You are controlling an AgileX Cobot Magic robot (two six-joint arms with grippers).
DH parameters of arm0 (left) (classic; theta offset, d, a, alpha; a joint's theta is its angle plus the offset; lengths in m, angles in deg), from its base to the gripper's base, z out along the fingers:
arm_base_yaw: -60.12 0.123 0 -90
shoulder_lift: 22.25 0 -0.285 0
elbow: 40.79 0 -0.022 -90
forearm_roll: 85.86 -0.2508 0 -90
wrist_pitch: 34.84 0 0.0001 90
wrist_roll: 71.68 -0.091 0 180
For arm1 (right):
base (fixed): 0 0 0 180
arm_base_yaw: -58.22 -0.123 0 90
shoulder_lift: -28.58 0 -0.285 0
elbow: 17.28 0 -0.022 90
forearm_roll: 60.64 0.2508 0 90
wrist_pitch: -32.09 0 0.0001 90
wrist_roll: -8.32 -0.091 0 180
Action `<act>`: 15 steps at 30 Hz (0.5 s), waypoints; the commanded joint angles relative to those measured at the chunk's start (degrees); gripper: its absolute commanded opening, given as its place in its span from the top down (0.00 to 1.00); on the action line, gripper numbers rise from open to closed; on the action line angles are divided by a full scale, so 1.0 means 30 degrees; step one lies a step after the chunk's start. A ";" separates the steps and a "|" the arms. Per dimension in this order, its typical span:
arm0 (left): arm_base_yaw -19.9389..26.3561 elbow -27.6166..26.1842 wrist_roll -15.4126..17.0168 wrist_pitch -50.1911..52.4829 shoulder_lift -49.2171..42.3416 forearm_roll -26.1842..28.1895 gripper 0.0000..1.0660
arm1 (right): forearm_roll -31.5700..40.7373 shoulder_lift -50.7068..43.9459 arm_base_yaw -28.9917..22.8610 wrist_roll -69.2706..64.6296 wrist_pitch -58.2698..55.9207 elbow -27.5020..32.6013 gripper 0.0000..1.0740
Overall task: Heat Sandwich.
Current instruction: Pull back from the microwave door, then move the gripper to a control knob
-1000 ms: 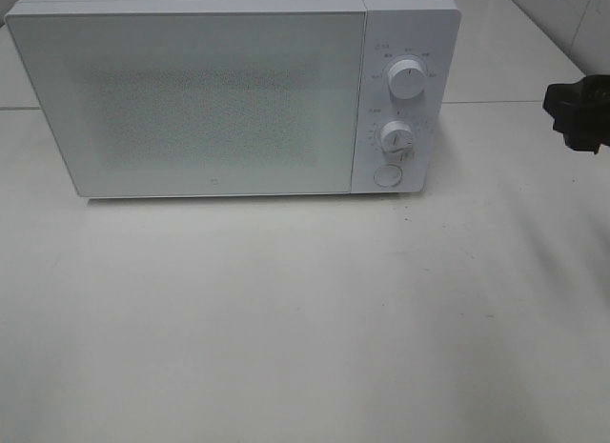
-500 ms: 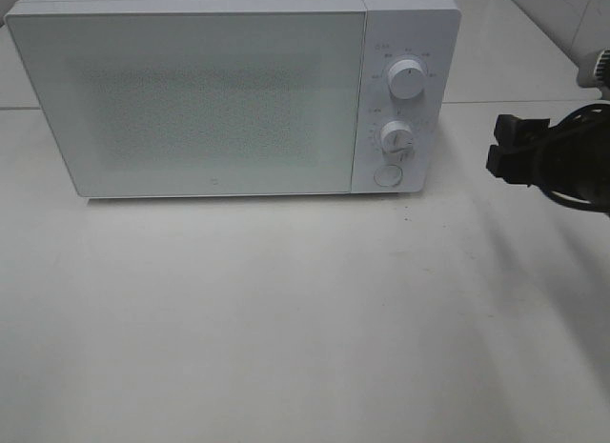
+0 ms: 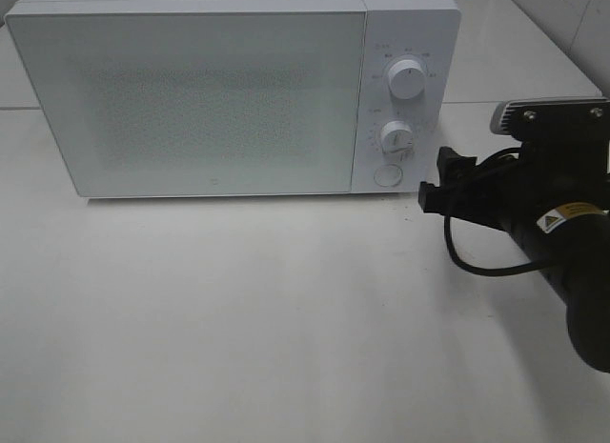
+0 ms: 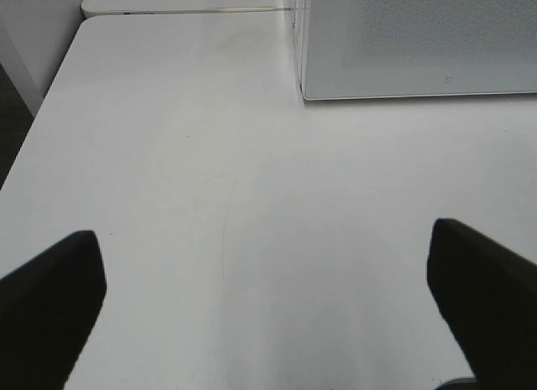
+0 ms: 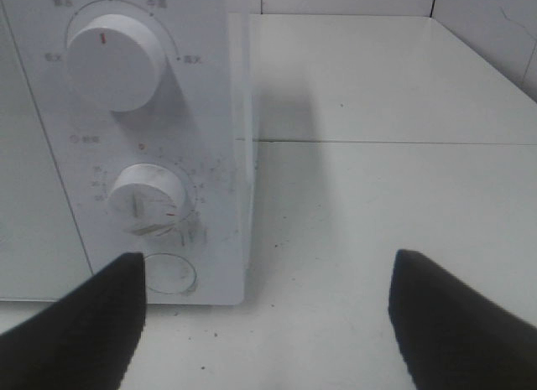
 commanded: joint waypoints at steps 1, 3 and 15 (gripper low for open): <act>0.0115 0.0057 0.0019 0.0286 -0.0516 0.0153 0.05 | 0.0554 0.0859 -0.1089 0.0172 0.0477 -0.0879 0.29; 0.0115 0.0057 0.0019 0.0286 -0.0516 0.0153 0.05 | 0.0668 0.1012 -0.1318 0.0172 0.0477 -0.1012 0.29; 0.0115 0.0057 0.0019 0.0286 -0.0516 0.0153 0.05 | 0.1222 0.2712 -0.1929 0.0420 0.0363 -0.2941 0.29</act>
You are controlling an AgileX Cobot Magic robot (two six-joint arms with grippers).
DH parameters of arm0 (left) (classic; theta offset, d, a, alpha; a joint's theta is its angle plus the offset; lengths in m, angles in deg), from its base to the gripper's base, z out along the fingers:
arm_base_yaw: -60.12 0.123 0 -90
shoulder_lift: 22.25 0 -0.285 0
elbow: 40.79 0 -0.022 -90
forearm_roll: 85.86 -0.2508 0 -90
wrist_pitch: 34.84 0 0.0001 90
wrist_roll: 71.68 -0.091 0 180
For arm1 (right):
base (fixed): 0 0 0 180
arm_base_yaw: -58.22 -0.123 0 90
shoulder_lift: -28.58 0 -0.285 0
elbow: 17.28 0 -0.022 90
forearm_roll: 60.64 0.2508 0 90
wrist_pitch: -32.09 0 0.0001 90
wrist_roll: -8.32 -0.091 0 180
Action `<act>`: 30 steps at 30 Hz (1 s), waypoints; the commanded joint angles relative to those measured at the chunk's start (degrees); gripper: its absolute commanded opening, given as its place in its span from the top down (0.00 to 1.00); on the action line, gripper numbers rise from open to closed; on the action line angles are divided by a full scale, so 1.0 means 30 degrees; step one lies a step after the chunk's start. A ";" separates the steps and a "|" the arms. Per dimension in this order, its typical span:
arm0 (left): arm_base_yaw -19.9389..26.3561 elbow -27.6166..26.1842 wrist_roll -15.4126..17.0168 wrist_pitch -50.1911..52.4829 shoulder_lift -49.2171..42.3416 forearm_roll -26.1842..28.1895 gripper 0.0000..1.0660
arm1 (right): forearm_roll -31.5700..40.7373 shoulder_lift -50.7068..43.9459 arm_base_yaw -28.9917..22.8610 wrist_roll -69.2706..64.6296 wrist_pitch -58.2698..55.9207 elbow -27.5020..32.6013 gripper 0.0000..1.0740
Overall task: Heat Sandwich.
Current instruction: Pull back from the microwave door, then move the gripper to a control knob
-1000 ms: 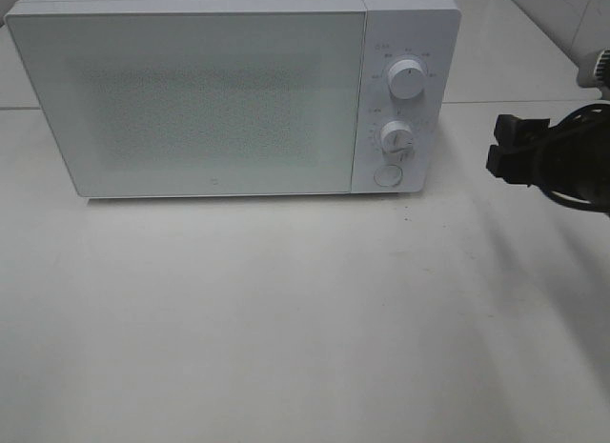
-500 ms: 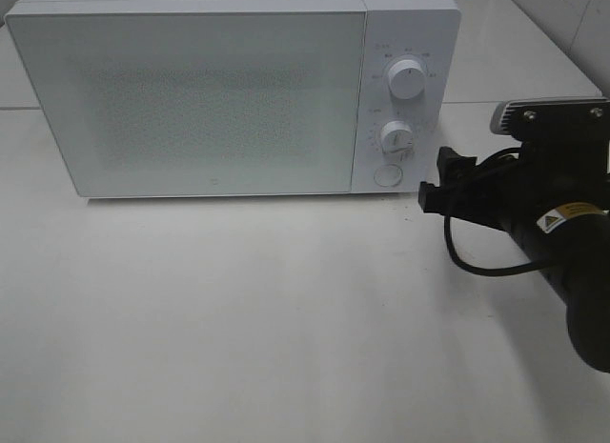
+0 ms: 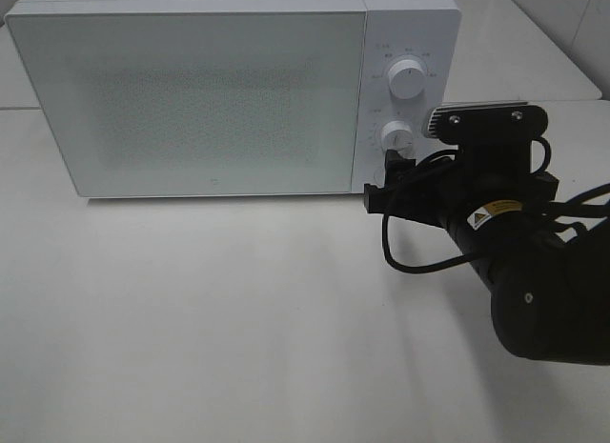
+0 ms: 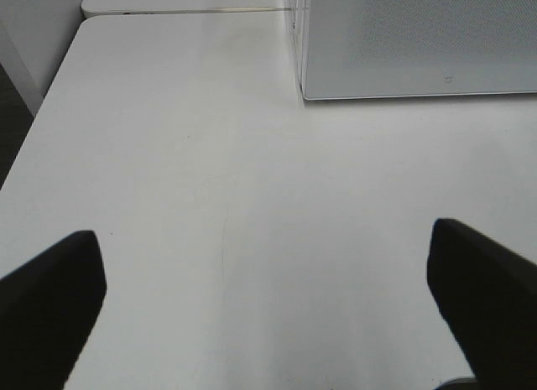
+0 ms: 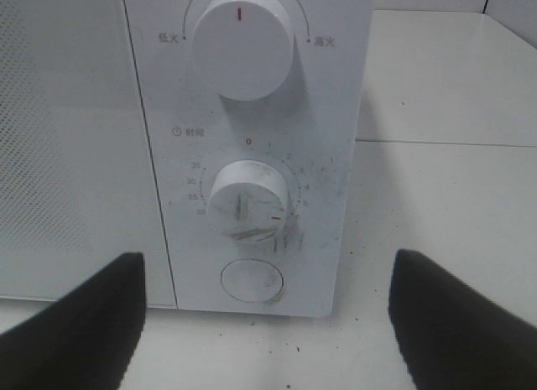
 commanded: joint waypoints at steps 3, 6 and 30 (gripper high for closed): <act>0.0115 0.0057 0.0019 0.0286 -0.0516 0.0153 0.05 | 0.0306 0.0229 -0.0076 0.0439 0.0153 -0.0592 0.29; 0.0115 0.0057 0.0019 0.0286 -0.0516 0.0153 0.05 | 0.0248 0.0955 0.0153 0.0573 0.0115 -0.1337 0.29; 0.0115 0.0057 0.0019 0.0286 -0.0516 0.0153 0.05 | -0.0917 0.4297 0.1967 0.0630 -0.1394 -0.5710 0.29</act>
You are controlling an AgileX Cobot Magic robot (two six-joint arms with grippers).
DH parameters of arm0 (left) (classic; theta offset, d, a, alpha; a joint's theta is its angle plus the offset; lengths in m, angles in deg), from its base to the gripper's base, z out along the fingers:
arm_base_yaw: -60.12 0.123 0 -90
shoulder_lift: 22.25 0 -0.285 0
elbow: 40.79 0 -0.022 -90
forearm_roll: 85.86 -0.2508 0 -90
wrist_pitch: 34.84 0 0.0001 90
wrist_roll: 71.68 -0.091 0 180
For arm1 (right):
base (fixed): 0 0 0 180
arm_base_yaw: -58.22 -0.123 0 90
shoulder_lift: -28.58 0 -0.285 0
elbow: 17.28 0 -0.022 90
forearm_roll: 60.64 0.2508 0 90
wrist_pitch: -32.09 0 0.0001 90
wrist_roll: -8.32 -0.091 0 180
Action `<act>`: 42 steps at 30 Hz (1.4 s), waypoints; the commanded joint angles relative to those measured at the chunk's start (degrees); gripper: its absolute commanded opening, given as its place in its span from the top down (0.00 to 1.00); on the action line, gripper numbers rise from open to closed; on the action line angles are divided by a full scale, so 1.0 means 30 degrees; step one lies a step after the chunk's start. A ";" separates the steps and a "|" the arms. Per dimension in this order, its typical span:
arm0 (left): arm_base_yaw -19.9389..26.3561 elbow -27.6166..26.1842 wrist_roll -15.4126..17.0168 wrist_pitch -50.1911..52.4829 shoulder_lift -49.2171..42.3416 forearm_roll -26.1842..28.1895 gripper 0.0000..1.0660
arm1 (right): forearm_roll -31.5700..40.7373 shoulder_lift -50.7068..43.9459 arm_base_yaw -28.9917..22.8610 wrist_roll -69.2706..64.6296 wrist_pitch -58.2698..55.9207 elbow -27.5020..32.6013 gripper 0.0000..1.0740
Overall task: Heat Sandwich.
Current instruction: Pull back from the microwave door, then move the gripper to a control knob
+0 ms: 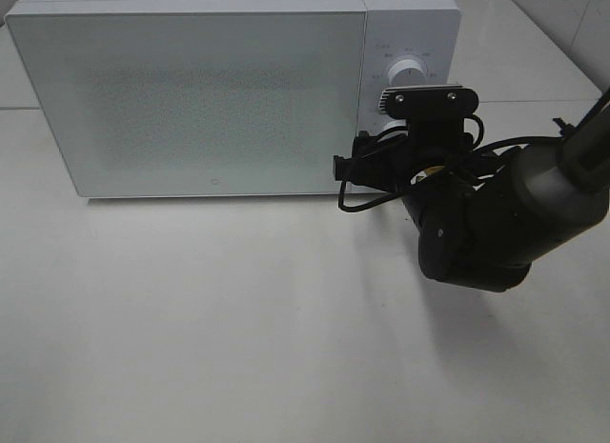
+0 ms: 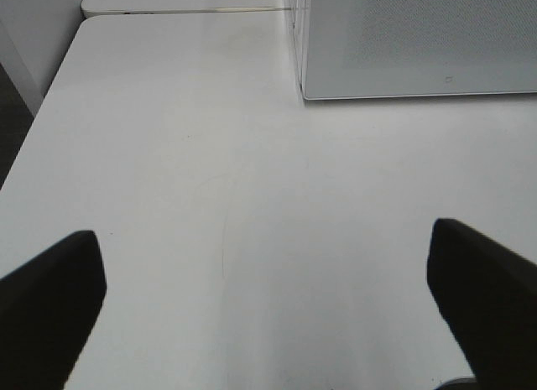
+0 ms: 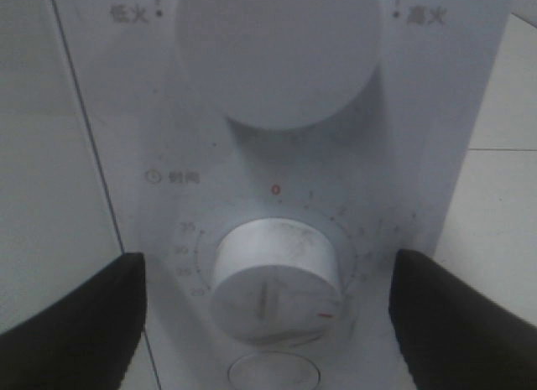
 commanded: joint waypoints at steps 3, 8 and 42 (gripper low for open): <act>0.0115 0.0057 0.0019 0.0286 -0.0516 0.0153 0.05 | -0.0115 -0.0038 0.0095 0.0134 0.0134 -0.0172 0.31; 0.0115 0.0057 0.0019 0.0286 -0.0516 0.0153 0.05 | -0.0019 -0.0038 0.0095 0.0134 0.0153 -0.0172 0.48; 0.0115 0.0057 0.0019 0.0286 -0.0516 0.0153 0.05 | -0.0516 -0.0038 0.0095 -0.7028 0.2483 -0.0172 0.85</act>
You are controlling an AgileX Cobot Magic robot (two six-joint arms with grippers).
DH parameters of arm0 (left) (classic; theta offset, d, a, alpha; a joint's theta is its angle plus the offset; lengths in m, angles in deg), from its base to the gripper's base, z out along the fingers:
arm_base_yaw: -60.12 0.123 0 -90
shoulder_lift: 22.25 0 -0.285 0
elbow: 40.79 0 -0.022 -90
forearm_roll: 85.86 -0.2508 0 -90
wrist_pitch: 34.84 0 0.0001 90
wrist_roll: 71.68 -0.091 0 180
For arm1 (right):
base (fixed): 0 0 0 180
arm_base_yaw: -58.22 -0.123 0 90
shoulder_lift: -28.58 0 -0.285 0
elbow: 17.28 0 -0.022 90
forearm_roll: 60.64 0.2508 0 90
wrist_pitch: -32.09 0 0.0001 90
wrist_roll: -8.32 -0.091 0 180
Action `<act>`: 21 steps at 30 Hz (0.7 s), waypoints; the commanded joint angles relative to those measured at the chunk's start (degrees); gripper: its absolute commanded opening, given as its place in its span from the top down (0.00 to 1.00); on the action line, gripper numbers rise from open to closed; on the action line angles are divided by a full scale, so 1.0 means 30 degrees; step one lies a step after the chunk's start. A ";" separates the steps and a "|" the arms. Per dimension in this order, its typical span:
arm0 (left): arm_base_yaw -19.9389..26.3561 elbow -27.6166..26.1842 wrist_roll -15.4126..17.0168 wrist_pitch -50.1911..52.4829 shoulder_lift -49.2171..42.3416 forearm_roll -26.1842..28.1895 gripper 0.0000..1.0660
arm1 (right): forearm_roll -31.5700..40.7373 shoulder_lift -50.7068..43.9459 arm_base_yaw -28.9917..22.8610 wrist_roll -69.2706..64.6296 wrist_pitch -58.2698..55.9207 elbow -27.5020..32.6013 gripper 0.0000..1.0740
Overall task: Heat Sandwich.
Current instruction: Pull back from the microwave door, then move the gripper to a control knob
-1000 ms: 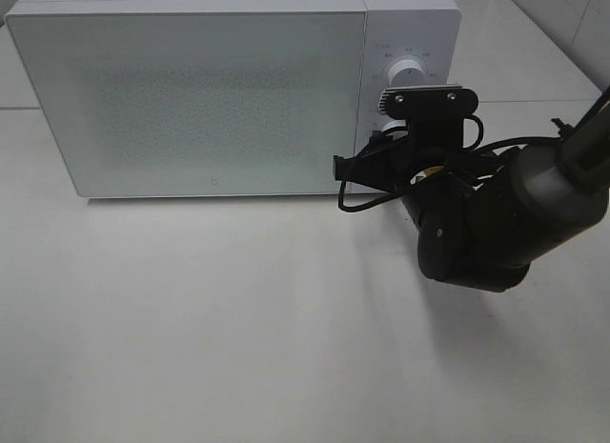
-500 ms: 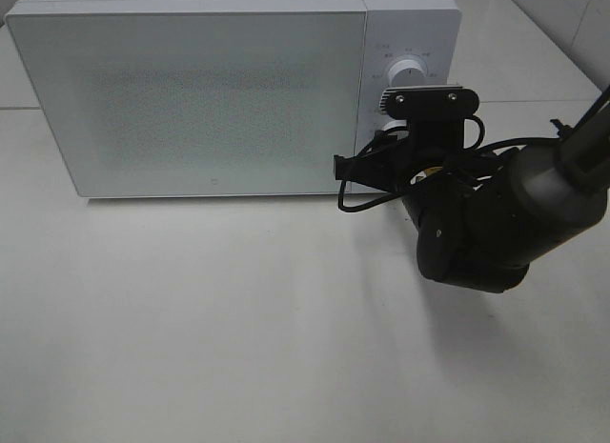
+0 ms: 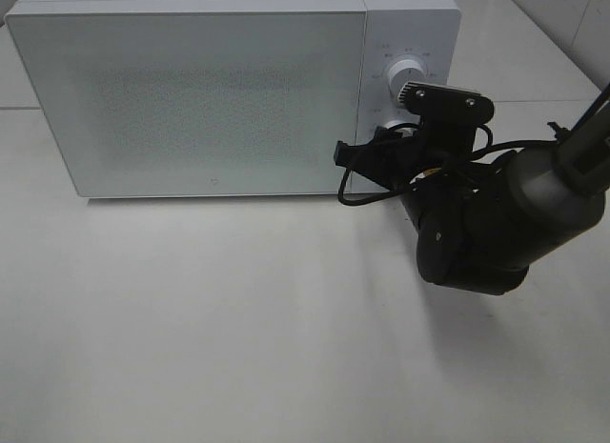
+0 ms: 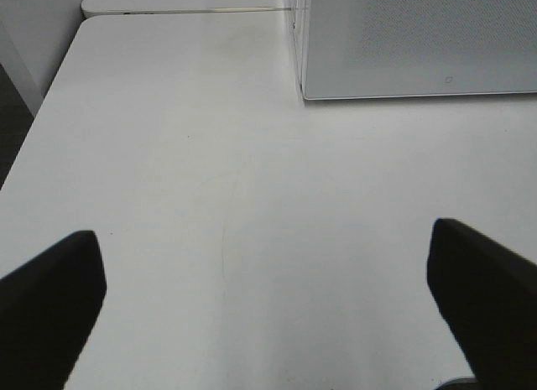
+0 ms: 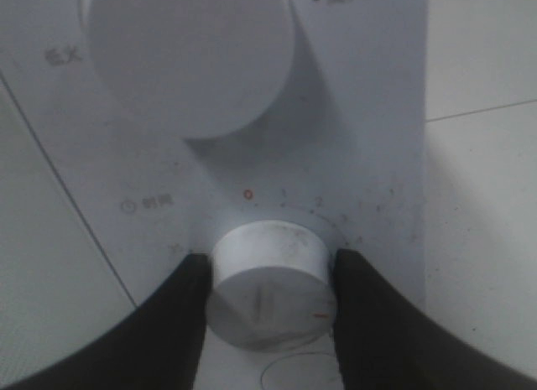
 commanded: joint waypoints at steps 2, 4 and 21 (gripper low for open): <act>0.0115 0.0057 0.0019 0.0286 -0.0516 0.0153 0.05 | -0.0649 -0.0191 0.0095 -0.3858 0.2024 -0.0153 0.85; 0.0115 0.0057 0.0019 0.0286 -0.0516 0.0153 0.05 | -0.0611 -0.0191 0.0095 -0.6341 0.2139 -0.0153 0.85; 0.0115 0.0057 0.0019 0.0286 -0.0516 0.0153 0.05 | -0.0535 -0.0191 0.0095 -2.0054 0.2445 -0.0134 0.84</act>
